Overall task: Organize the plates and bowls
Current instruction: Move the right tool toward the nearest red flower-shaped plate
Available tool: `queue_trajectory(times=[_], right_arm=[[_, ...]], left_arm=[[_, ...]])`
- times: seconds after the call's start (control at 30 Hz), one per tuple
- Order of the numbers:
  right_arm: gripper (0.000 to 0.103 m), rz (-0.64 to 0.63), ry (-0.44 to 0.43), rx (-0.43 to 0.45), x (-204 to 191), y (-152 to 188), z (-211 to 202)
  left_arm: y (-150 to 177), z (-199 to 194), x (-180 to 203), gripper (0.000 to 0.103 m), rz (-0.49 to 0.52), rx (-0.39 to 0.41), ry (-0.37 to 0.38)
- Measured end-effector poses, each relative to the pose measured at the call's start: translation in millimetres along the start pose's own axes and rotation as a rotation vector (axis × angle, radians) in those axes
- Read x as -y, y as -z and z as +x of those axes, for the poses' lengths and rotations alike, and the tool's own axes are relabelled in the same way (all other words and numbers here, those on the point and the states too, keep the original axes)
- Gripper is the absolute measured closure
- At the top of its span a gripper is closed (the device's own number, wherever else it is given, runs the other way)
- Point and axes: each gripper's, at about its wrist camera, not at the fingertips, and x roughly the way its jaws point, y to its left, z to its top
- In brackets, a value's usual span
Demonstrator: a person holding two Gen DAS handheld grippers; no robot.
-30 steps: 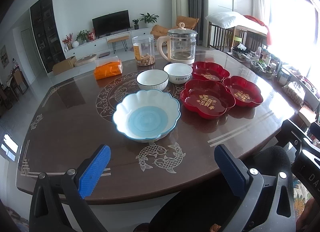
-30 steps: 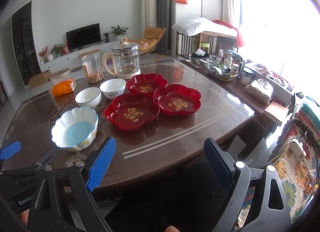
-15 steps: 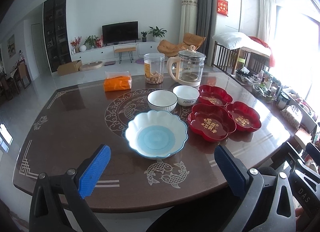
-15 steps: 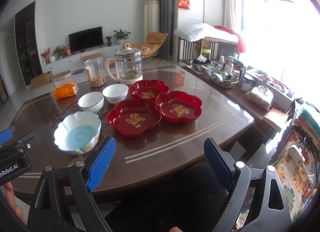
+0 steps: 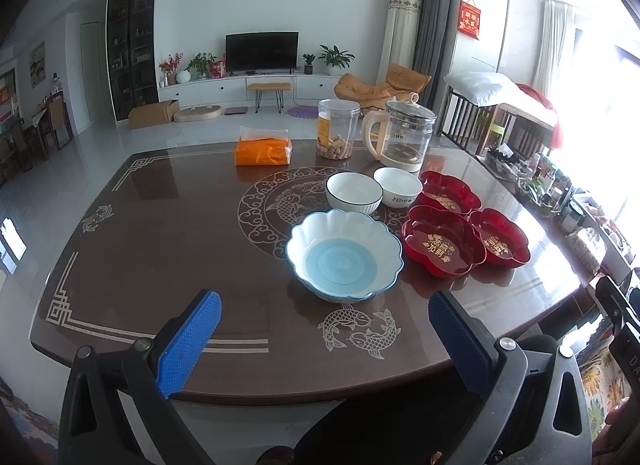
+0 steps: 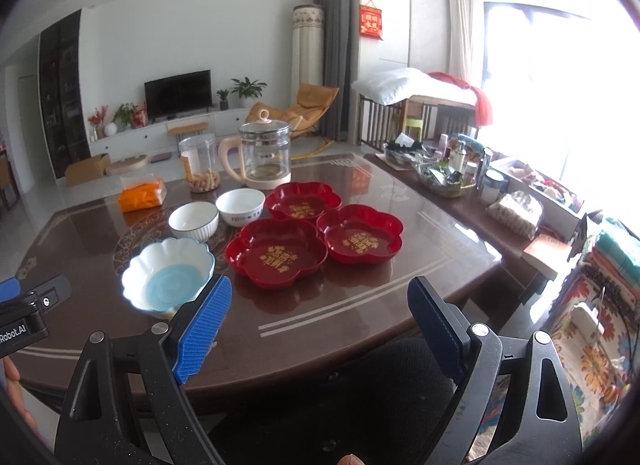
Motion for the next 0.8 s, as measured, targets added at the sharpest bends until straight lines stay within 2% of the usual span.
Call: queue_trajectory(times=[0.13, 0.27, 0.4, 0.57, 0.67, 0.8], right_arm=[[0.011, 0.047, 0.001, 0.062, 10.4, -7.1, -16.5], [0.011, 0.070, -0.018, 0.085, 8.8, -9.1, -21.0], [0.011, 0.065, -0.041, 0.103, 2.4, -15.0, -24.4], [0.011, 0.050, -0.030, 0.213, -6.2, -28.6, -38.5], [0.011, 0.065, -0.032, 0.265, -10.1, -35.8, -35.8], [0.011, 0.108, -0.021, 0.272, -6.6, -37.3, -19.6]], left_arm=[[-4.8, -14.1, -27.5, 0.000, -0.034, 0.024, -0.009], [-7.5, -17.0, -42.7, 0.000, -0.056, 0.004, -0.004], [-9.3, -15.3, -34.6, 0.000, -0.036, -0.005, 0.031], [-15.0, -6.7, -24.3, 0.000, 0.010, -0.004, 0.074], [-19.9, 8.8, -25.5, 0.000, 0.016, -0.011, 0.076], [-22.2, 35.0, -20.5, 0.000, 0.033, -0.034, 0.096]])
